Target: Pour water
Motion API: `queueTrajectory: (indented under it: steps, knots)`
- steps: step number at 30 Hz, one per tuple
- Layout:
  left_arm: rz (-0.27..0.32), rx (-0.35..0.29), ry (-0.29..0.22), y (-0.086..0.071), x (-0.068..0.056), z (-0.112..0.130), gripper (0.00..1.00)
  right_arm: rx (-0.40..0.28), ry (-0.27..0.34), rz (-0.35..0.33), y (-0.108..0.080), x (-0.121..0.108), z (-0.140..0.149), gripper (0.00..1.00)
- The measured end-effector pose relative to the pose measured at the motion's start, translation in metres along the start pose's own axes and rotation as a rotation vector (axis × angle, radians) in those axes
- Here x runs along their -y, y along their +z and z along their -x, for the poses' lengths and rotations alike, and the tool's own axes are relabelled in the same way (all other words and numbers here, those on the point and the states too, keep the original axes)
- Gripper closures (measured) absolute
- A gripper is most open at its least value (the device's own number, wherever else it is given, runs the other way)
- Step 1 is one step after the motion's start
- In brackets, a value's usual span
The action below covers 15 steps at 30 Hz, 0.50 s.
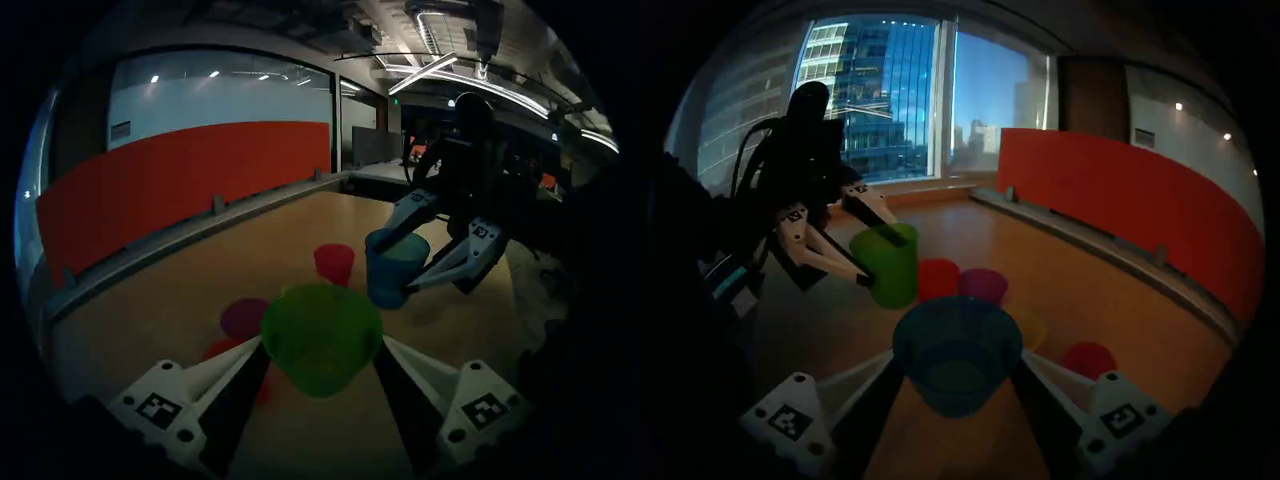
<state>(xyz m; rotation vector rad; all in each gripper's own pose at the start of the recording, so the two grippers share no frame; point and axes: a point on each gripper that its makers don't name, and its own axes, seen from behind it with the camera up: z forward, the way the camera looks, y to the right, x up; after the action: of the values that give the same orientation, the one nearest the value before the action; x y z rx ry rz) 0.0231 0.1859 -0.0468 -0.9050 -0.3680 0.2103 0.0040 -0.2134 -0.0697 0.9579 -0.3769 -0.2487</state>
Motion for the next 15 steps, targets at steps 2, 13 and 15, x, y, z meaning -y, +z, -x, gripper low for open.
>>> queueTrajectory:
  steps: [2,13,15]
  knots:
    - [-0.004,-0.014,0.002,-0.005,0.0,-0.007,0.15,-0.021,-0.004,0.01,-0.003,-0.001,-0.008,0.12]
    - [-0.026,-0.098,0.013,-0.029,0.0,-0.04,0.15,-0.123,-0.023,0.054,-0.018,-0.001,-0.045,0.12]
    - [-0.025,-0.113,0.009,-0.032,-0.001,-0.046,0.15,-0.14,-0.021,0.06,-0.02,-0.001,-0.051,0.12]
